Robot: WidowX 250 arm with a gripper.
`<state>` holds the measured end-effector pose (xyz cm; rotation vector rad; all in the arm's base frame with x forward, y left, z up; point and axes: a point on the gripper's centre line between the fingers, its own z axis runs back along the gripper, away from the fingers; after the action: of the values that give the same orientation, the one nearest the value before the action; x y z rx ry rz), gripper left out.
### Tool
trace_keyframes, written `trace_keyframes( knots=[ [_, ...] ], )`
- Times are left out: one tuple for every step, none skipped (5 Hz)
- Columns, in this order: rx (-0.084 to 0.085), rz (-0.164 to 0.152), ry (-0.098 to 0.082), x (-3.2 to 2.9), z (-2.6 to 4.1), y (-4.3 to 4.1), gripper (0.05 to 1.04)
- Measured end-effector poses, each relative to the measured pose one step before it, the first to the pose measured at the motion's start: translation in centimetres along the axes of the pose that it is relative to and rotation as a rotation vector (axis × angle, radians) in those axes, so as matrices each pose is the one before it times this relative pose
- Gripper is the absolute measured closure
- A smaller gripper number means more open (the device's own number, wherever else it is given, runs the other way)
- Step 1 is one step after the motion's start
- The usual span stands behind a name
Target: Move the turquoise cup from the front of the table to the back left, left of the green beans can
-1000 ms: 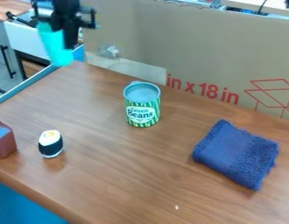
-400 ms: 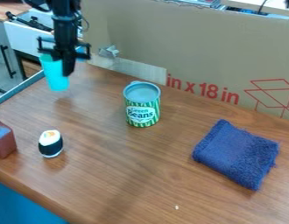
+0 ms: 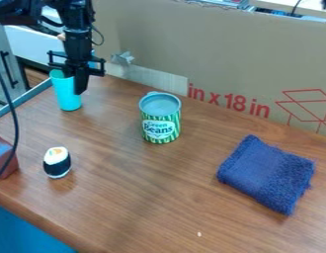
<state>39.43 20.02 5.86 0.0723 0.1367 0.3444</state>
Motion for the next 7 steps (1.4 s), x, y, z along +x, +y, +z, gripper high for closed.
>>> trace_keyframes(
  knots=[
    [-0.0153, -0.0072, -0.0013, 0.019, 0.002, -0.242, 0.950],
    [-0.0105, 0.0039, -0.0054, -0.032, -0.230, -0.127, 0.722],
    [-0.0016, 0.0331, -0.0461, -0.479, 1.531, 0.070, 0.427],
    [0.0007, 0.0419, -0.0637, -0.580, 2.301, 0.508, 0.156],
    [-0.0128, 0.0331, -0.0388, -1.422, 1.366, 0.669, 0.077],
    [0.0122, -0.0087, -0.0644, -2.913, 2.469, 0.193, 0.081],
    [0.0390, -0.0618, 0.0089, -4.436, 1.633, -0.768, 0.083]
  ],
)
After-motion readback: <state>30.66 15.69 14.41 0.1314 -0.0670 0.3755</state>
